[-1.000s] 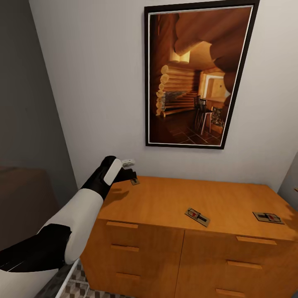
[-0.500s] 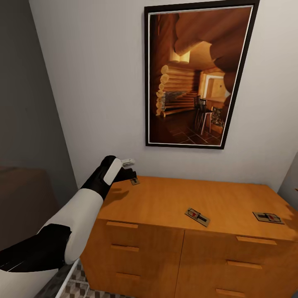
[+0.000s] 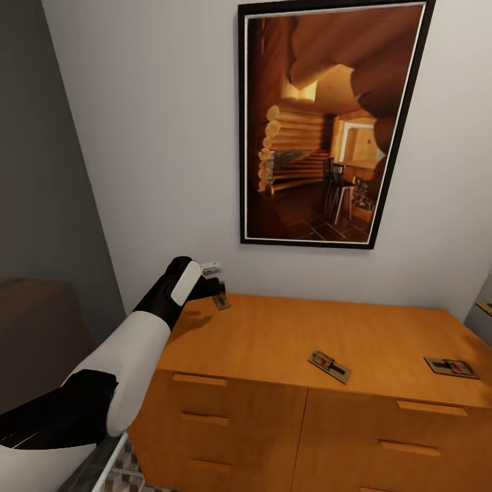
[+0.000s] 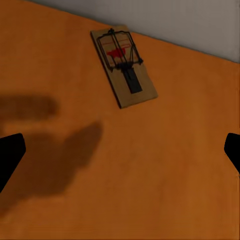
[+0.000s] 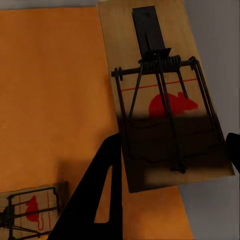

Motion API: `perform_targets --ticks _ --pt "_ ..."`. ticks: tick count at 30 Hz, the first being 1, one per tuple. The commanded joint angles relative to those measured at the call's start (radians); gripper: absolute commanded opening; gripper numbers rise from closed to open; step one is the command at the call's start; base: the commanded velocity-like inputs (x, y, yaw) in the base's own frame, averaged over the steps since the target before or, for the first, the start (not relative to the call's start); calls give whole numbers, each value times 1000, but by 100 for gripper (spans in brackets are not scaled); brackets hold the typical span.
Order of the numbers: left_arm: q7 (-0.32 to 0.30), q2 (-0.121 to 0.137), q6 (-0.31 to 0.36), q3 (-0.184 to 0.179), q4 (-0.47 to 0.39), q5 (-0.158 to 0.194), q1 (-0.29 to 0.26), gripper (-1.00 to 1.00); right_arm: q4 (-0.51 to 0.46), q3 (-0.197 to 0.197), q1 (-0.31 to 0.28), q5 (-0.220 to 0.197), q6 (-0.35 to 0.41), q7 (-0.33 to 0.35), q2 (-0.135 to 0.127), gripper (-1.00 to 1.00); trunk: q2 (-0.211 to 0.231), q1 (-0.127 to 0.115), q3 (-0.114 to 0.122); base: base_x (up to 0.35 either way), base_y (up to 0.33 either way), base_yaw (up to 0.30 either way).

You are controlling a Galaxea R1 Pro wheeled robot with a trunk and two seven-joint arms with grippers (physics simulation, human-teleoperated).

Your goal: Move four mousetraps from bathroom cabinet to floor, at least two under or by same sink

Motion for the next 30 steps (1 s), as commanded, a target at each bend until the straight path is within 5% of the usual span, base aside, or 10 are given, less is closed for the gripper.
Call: perform_targets --ticks 1,30 --pt "10 0 2 -3 -1 10 -1 100 -4 4 -1 -5 3 -2 -1 -100 -1 1 -1 283 0 0" --pt "11 -1 0 -5 8 16 -1 100 -21 6 -1 4 3 -1 -1 -100 -1 1 -1 70 0 0"
